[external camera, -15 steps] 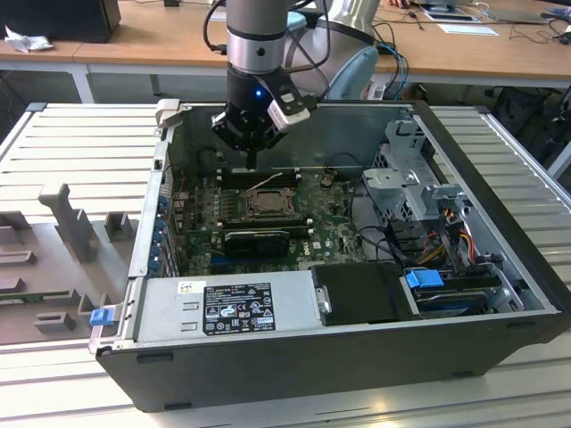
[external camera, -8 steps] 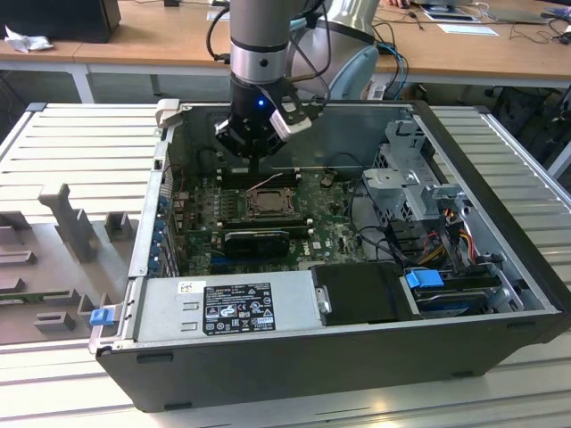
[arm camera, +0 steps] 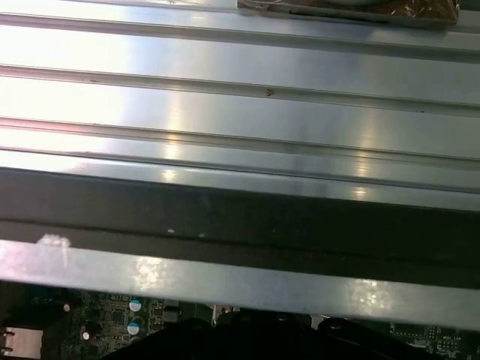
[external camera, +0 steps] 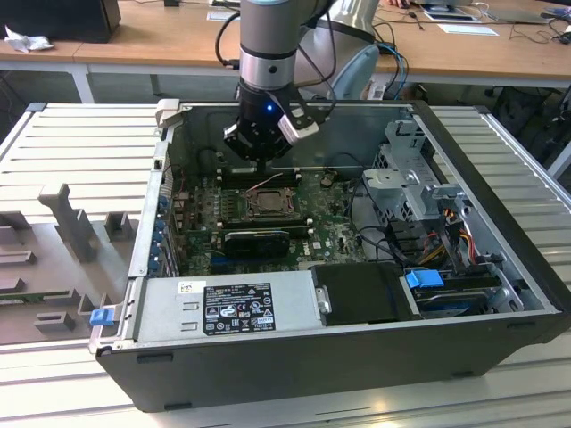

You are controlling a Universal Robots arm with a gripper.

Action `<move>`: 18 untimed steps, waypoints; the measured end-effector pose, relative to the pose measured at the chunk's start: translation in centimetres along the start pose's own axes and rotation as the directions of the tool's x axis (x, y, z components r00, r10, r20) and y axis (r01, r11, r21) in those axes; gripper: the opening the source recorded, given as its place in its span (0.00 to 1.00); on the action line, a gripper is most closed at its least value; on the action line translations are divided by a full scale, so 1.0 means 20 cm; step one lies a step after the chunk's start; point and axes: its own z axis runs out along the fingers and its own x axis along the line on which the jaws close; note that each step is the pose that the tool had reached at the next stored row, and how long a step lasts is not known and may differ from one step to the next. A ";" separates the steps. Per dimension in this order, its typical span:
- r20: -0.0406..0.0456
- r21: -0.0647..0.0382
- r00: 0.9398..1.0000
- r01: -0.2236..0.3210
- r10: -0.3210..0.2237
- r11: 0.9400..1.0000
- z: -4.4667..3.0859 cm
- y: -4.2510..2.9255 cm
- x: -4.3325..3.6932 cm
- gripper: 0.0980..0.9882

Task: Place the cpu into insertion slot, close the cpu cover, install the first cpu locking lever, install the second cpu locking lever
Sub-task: 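Install the first cpu locking lever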

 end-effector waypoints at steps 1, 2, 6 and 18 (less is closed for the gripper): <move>0.000 0.000 1.000 0.000 0.000 1.000 0.002 0.000 -0.005 0.01; 0.000 0.000 1.000 0.000 0.000 1.000 0.004 -0.001 -0.010 0.01; 0.000 -0.001 1.000 0.000 0.000 1.000 0.013 -0.001 -0.029 0.01; 0.001 -0.010 1.000 0.000 0.000 1.000 0.036 0.014 -0.072 0.01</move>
